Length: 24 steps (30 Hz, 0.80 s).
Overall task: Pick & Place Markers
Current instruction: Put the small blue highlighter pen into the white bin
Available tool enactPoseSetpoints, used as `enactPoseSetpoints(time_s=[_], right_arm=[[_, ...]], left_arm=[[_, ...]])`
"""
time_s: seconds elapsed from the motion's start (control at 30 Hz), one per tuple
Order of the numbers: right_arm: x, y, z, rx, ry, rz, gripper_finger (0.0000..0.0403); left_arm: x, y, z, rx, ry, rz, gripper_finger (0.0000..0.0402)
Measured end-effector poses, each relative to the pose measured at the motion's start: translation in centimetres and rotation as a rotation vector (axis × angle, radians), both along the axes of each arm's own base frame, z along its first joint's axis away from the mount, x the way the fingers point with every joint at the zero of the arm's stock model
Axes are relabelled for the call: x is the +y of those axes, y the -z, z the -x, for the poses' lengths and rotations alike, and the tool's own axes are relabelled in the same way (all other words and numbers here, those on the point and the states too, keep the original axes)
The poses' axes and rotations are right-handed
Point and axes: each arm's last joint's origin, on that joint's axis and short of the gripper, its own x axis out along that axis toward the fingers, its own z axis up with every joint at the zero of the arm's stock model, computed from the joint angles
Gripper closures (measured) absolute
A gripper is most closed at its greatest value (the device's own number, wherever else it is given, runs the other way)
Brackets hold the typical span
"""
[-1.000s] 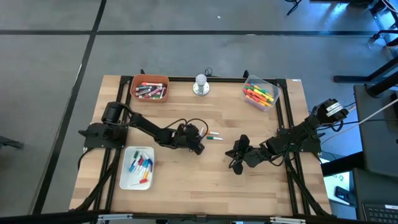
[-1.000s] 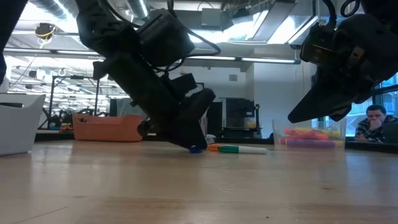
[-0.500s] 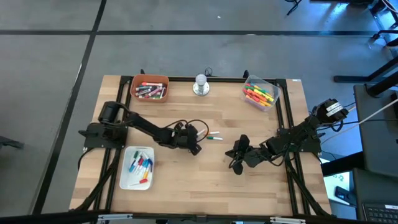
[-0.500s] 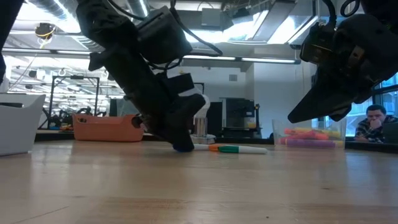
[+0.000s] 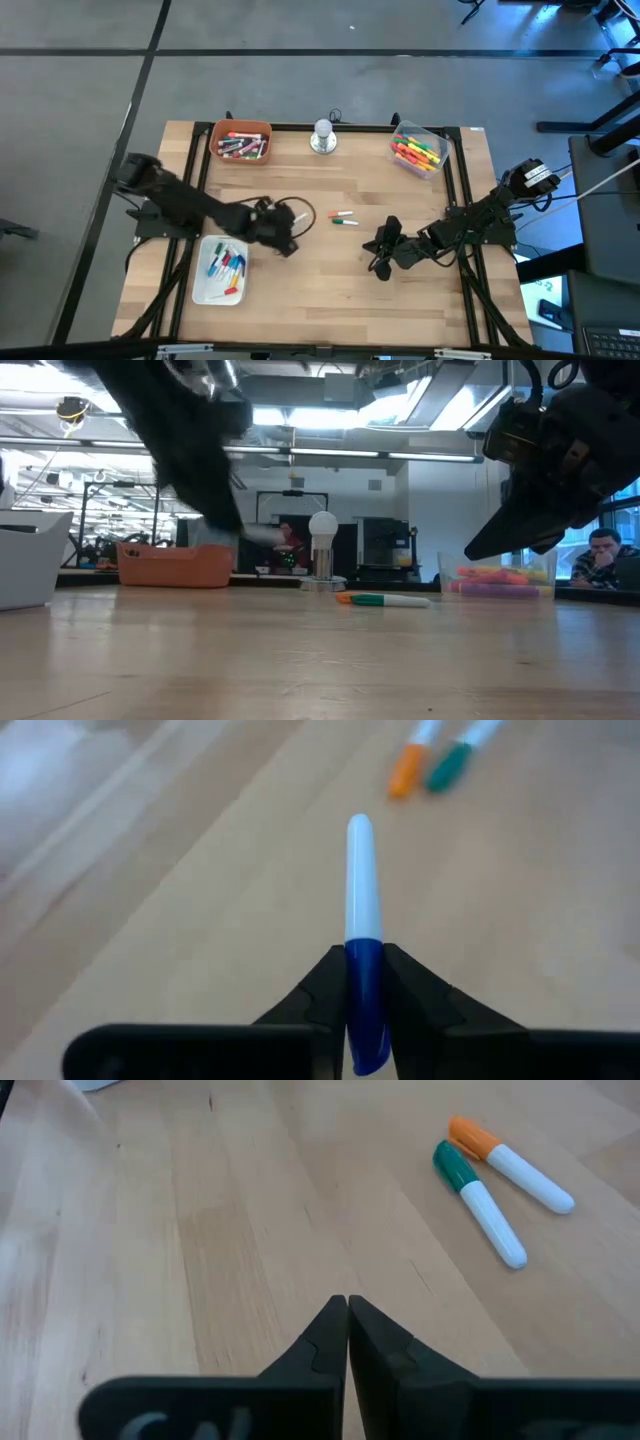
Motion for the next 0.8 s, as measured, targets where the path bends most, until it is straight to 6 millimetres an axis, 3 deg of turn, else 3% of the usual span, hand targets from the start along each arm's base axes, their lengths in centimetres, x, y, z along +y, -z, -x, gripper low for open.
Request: enactPoseSetpoints(time_s=[0.1, 0.2, 0.27, 0.5, 0.8], right_arm=[[0.0, 0.0, 0.0, 0.001, 0.003, 0.007, 0.0389], [-0.1, 0.0, 0.0, -0.005, 0.019, 0.02, 0.0389], [-0.1, 0.0, 0.0, -0.008, 0.025, 0.028, 0.0389], [-0.2, -0.1, 0.0, -0.023, 0.059, 0.05, 0.0389], [-0.2, -0.1, 0.0, -0.027, 0.061, 0.044, 0.0389]], left_arm=[[-1.9, -2.9, 2.6, 0.039, 0.186, 0.061, 0.036], [-4.0, -4.4, 5.9, 0.153, 0.395, 0.182, 0.0352], [-5.0, -5.4, 8.1, 0.19, 0.439, 0.255, 0.0349], [-6.7, -6.7, 13.4, 0.275, 0.263, 0.419, 0.035], [-6.6, -5.1, 15.8, 0.454, 0.029, 0.341, 0.0322]])
